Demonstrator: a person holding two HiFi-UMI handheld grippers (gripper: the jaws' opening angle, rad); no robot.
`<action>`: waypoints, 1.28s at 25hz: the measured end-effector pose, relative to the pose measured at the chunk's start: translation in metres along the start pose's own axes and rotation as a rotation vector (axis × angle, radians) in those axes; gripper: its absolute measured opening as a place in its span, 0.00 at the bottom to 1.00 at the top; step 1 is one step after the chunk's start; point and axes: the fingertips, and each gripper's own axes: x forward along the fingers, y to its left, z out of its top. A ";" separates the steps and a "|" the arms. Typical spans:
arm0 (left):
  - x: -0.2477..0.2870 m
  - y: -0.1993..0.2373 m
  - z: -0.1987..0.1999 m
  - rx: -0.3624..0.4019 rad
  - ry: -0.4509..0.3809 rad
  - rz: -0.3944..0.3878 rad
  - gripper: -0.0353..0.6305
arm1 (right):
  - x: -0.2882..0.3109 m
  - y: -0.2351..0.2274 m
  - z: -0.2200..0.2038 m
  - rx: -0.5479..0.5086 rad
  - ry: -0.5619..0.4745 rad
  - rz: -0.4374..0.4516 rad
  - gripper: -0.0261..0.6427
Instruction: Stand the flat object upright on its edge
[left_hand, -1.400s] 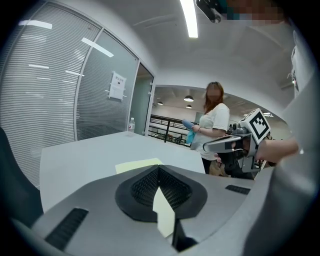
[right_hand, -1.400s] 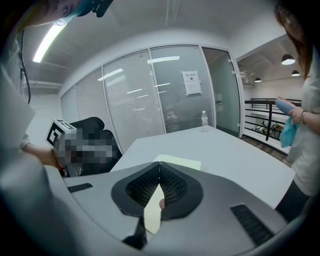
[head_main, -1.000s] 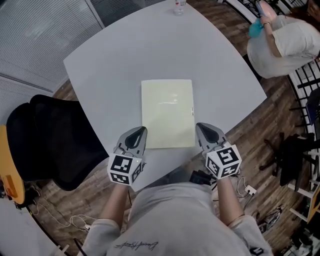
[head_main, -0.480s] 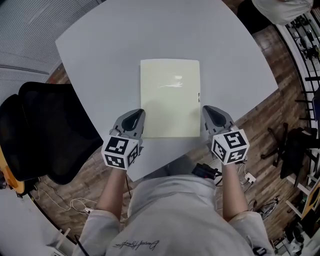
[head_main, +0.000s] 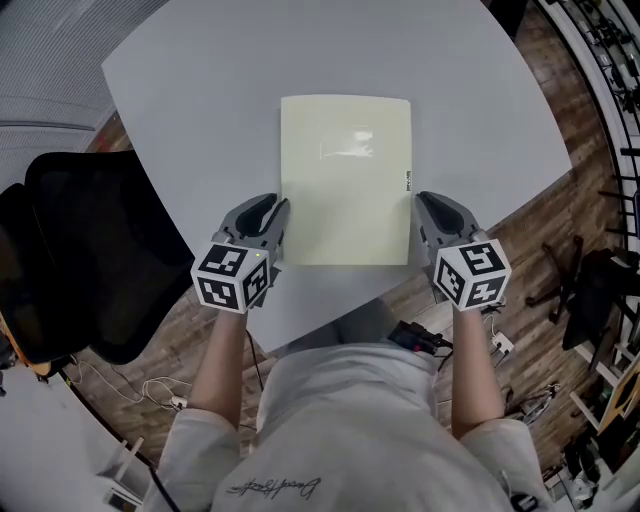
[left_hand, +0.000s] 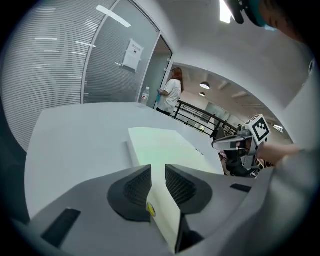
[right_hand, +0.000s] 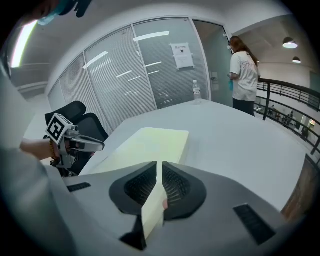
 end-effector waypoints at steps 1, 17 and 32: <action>0.002 0.003 -0.002 -0.012 0.009 -0.003 0.21 | 0.002 -0.001 -0.001 0.004 0.006 0.004 0.12; 0.028 0.018 -0.019 -0.208 0.118 -0.166 0.44 | 0.037 -0.005 -0.027 0.149 0.115 0.076 0.38; 0.045 0.017 -0.029 -0.334 0.184 -0.266 0.49 | 0.053 -0.003 -0.037 0.246 0.185 0.158 0.44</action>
